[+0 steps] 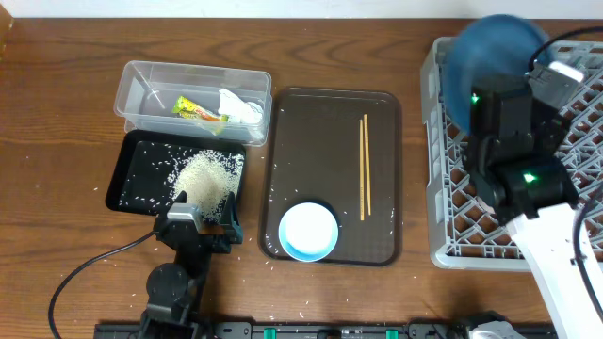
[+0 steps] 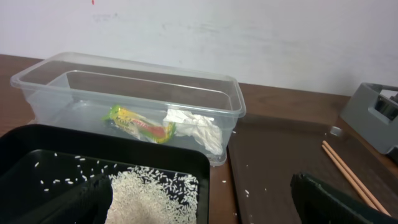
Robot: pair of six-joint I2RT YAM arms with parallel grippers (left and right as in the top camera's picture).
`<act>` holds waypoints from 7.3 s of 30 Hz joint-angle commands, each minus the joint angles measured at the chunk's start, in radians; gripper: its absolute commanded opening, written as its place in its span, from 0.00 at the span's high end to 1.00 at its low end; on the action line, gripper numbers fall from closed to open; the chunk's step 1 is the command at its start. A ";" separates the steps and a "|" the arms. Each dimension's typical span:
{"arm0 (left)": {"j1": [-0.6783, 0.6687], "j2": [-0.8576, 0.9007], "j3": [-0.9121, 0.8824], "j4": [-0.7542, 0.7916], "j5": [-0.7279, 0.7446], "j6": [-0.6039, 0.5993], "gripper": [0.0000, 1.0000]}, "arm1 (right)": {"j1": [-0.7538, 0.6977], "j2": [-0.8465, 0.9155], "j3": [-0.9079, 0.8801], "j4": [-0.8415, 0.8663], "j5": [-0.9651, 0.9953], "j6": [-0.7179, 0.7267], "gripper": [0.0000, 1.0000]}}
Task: Sort waste into correct bins and load items into the dishwasher rack
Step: 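Lift the blue plate and stand it upright in the dish rack, then move the right gripper to the light-blue bowl and grasp its rim, then carry the light-blue bowl into the dish rack and release it, then lower the right gripper onto the wooden chopsticks and grasp them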
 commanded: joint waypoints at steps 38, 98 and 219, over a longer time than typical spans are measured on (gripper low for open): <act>-0.002 -0.006 -0.032 -0.018 -0.005 -0.009 0.06 | -0.120 0.537 0.008 0.649 0.274 -0.894 0.25; -0.002 -0.006 -0.032 -0.018 -0.005 -0.009 0.06 | 0.299 0.471 -0.029 -0.151 -1.468 -0.180 0.42; -0.002 -0.006 -0.032 -0.018 -0.005 -0.009 0.06 | 0.113 0.407 -0.047 -0.116 -1.395 -0.058 0.52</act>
